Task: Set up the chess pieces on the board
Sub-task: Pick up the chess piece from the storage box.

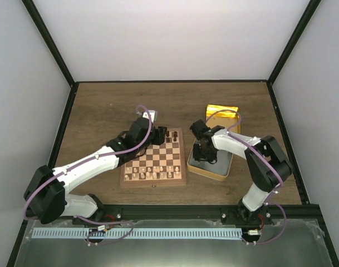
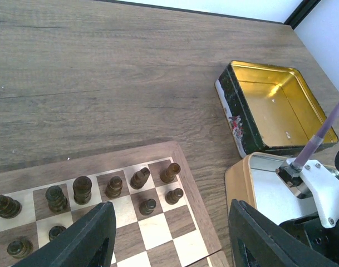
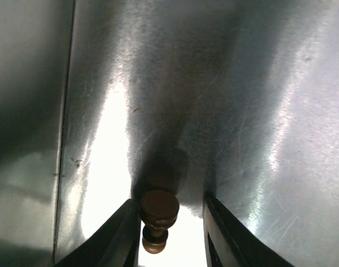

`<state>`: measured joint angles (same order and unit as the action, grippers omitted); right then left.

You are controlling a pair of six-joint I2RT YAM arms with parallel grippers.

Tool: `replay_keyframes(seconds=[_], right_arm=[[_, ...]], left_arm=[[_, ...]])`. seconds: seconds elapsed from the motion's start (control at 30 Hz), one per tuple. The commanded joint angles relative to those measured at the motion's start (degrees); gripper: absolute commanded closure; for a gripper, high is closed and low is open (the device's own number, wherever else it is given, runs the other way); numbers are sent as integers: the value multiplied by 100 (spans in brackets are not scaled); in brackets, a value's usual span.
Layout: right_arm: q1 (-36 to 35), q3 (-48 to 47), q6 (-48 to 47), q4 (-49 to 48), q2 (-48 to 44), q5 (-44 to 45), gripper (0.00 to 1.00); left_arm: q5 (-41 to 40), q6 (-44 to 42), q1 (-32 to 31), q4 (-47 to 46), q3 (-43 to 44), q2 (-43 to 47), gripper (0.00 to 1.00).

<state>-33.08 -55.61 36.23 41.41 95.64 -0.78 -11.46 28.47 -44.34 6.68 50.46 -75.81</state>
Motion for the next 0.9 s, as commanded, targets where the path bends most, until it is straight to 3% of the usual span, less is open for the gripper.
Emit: replay_keyframes(seconds=[0.0,0.27,0.4,0.53,0.6,0.73,0.87], right_arm=[[-100,58,141,79,265,123,72],[-97,227,628,-385,170,325,78],[-60,140,808,-561,379,610,71],[-59,102,806,-427,475,673,83],[-63,190,825,-406,334,601,84],[-65,212,838,-256,181,523,66],[-129,207,798,-173,141,396,60]], left_arm=[[20,8,28,-131,-10,-59,42],[19,106,25,-138,-85,4,42],[64,149,30,-158,-115,30,42],[52,134,30,-115,-129,91,42],[23,139,27,-118,-156,138,42],[16,141,25,-165,-212,166,42],[63,131,24,-179,-212,129,42]])
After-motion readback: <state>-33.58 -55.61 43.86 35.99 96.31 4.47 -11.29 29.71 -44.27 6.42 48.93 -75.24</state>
